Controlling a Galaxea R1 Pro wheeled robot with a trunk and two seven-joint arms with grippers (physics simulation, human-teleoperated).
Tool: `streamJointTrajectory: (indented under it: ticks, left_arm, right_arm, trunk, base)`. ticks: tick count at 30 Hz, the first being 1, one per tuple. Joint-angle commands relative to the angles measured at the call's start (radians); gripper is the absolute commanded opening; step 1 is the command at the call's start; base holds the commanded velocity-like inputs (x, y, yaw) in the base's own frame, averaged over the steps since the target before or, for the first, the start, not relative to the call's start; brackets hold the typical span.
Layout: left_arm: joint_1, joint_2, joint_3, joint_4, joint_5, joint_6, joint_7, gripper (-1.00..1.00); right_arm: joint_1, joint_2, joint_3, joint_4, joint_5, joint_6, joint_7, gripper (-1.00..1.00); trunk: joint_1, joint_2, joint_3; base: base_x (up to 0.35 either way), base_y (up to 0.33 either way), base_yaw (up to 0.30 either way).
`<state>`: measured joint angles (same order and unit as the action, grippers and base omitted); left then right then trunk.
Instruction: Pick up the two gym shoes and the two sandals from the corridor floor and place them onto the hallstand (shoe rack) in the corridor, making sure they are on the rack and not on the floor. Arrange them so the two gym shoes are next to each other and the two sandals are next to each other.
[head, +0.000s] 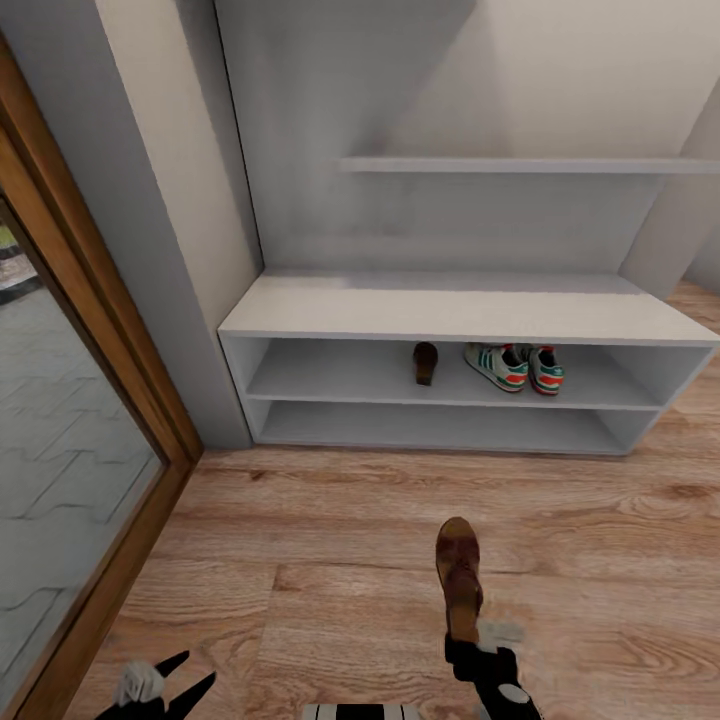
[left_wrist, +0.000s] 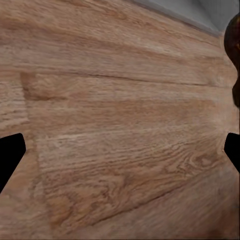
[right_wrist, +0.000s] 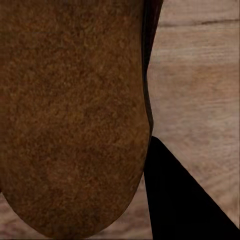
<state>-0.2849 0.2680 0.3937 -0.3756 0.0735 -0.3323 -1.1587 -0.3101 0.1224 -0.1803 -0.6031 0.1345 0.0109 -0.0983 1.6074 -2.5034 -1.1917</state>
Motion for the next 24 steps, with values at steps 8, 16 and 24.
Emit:
streamJointTrajectory:
  ticks: [8, 16, 24]
  left_arm:
    - [0.006, -0.001, 0.003, -0.001, -0.003, -0.011, -0.069, 1.00]
    - [0.007, -0.002, 0.001, 0.007, -0.004, -0.013, -0.077, 1.00]
    - [0.001, -0.009, -0.005, 0.002, -0.010, -0.007, -0.071, 1.00]
  right_arm:
    - [-0.194, 0.052, 0.072, 0.001, 0.003, 0.240, -0.058, -1.00]
    - [-0.492, 0.052, 0.080, 0.014, -0.082, 0.435, -0.091, -1.00]
    - [-0.547, 0.052, 0.081, 0.008, -0.131, 0.450, -0.183, -1.00]
  trunk:
    - [0.000, 0.000, -0.001]
    - [0.000, 0.000, -0.001]
    - [0.000, 0.000, -0.001]
  base:
    - [0.000, 0.000, 0.000]
    - [0.000, 0.000, 0.000]
    - [0.000, 0.000, 0.000]
